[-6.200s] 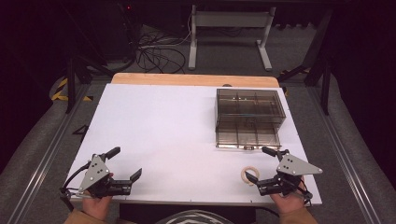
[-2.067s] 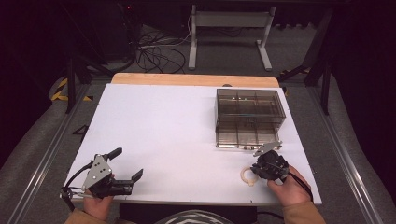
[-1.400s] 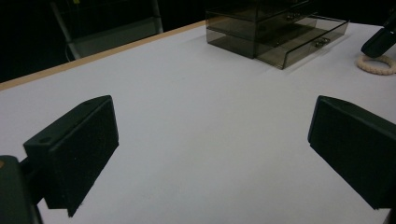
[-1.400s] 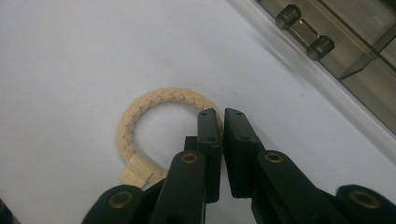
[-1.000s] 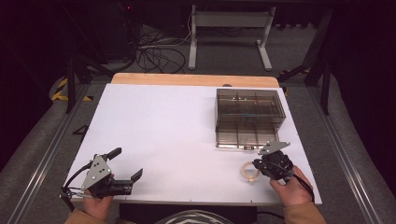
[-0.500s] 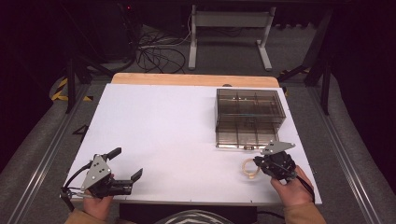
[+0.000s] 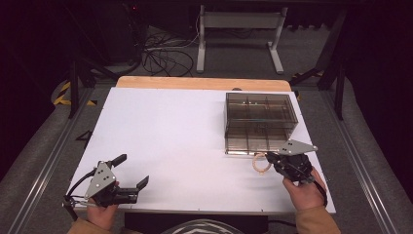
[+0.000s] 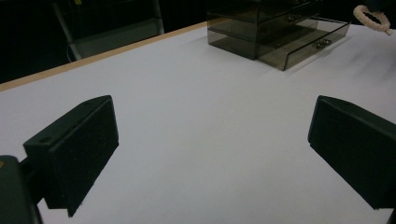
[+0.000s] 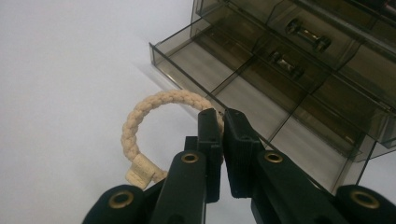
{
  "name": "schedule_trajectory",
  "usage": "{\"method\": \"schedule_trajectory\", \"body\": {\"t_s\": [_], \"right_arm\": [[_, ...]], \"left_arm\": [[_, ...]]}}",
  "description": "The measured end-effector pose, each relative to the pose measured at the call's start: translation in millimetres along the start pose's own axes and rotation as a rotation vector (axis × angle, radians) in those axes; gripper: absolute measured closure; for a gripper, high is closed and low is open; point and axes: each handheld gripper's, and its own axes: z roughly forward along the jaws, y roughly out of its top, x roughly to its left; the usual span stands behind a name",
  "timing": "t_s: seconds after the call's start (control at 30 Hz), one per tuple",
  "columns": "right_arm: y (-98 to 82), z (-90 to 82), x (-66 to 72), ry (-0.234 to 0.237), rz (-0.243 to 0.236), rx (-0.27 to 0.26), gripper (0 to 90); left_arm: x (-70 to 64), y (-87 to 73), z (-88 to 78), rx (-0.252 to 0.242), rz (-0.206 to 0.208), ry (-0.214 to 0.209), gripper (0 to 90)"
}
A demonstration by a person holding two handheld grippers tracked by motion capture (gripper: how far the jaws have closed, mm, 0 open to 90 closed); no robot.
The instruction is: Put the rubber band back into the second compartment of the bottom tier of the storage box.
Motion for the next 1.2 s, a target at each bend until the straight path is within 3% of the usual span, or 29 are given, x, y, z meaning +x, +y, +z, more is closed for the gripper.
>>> {"method": "schedule_trajectory", "body": {"t_s": [0.27, 0.57, 1.2], "right_arm": [[6.3, -2.4, -12.0, 0.006, 0.063, -0.068, 86.0], [12.0, -0.5, -22.9, 0.001, 0.099, -0.106, 85.9], [19.9, 19.1, -38.1, -0.058, 0.093, -0.155, 85.8]], "left_arm": [[-0.5, 0.0, 0.2, -0.001, -0.001, 0.001, 2.3], [-0.1, -0.1, 0.3, -0.001, 0.002, 0.0, 2.3], [0.2, 0.1, 0.4, 0.007, 0.001, 0.001, 2.3]]}}
